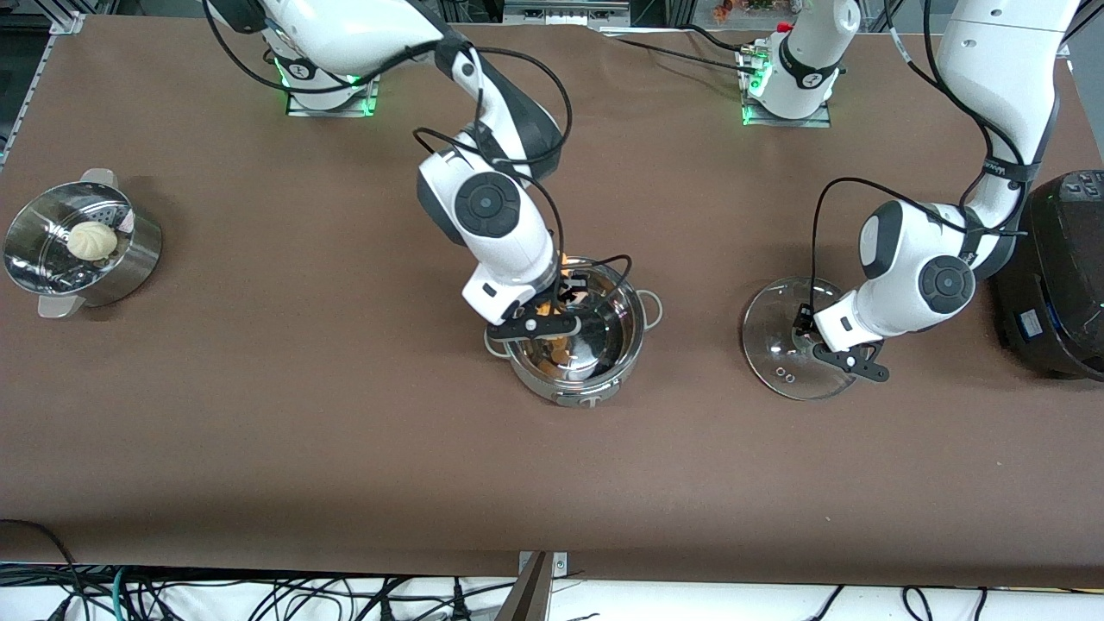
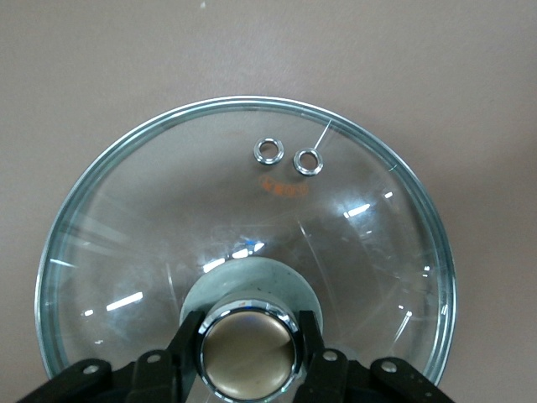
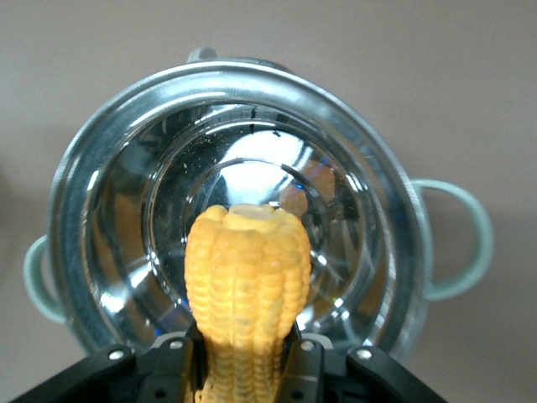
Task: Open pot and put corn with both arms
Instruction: 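Lower the corn into the pot and open the right gripper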
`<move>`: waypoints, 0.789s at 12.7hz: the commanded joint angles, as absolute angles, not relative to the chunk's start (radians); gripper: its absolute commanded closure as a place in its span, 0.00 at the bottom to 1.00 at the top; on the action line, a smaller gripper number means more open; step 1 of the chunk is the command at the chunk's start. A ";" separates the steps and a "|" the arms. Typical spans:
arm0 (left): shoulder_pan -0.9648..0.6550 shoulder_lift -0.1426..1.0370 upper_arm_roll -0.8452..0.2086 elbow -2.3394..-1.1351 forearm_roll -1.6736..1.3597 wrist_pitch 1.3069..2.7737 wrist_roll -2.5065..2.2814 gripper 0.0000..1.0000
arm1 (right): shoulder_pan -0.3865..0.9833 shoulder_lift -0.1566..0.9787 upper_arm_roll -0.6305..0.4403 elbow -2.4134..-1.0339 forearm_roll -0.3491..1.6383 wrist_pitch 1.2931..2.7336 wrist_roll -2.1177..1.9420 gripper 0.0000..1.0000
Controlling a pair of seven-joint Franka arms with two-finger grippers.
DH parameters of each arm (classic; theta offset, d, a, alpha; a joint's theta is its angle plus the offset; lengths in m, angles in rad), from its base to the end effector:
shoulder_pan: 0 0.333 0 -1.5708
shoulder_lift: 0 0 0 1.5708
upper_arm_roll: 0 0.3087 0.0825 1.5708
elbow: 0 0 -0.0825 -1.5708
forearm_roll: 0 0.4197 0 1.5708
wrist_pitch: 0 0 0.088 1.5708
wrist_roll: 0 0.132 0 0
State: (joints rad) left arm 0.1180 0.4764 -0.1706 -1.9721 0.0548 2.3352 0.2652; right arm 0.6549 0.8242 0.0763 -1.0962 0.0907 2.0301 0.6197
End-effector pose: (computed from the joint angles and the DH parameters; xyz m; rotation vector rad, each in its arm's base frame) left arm 0.6193 -0.0325 0.1623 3.0401 -0.5271 -0.1549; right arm 0.6079 0.5313 0.2962 -2.9631 -0.0714 -0.0014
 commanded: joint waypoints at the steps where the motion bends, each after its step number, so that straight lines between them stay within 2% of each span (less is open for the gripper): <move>1: 0.129 0.477 -0.181 -1.977 0.048 2.342 0.296 0.82 | 0.669 0.897 0.067 -1.040 0.103 2.077 0.632 1.00; 2: 0.130 0.480 -0.181 -1.977 0.046 2.342 0.296 0.65 | 0.681 0.911 0.066 -1.040 0.101 2.088 0.638 1.00; 3: 0.130 0.479 -0.181 -1.977 0.046 2.341 0.295 0.01 | 0.684 0.917 0.066 -1.040 0.101 2.095 0.661 1.00; 4: 0.130 0.476 -0.181 -1.973 0.046 2.332 0.296 0.00 | 0.686 0.917 0.066 -1.040 0.101 2.095 0.666 0.68; 5: 0.130 0.466 -0.181 -1.970 0.046 2.326 0.296 0.00 | 0.686 0.914 0.064 -1.040 0.095 2.091 0.666 0.09; 6: 0.129 0.447 -0.183 -1.962 0.046 2.301 0.296 0.00 | 0.686 0.911 0.064 -1.040 0.086 2.088 0.663 0.00; 8: 0.120 0.378 -0.187 -1.951 0.043 2.232 0.288 0.00 | 0.692 0.896 0.058 -1.039 0.086 2.073 0.663 0.00; 10: 0.118 0.321 -0.204 -1.906 0.034 2.111 0.279 0.00 | 0.681 0.850 0.045 -1.039 0.084 1.999 0.658 0.00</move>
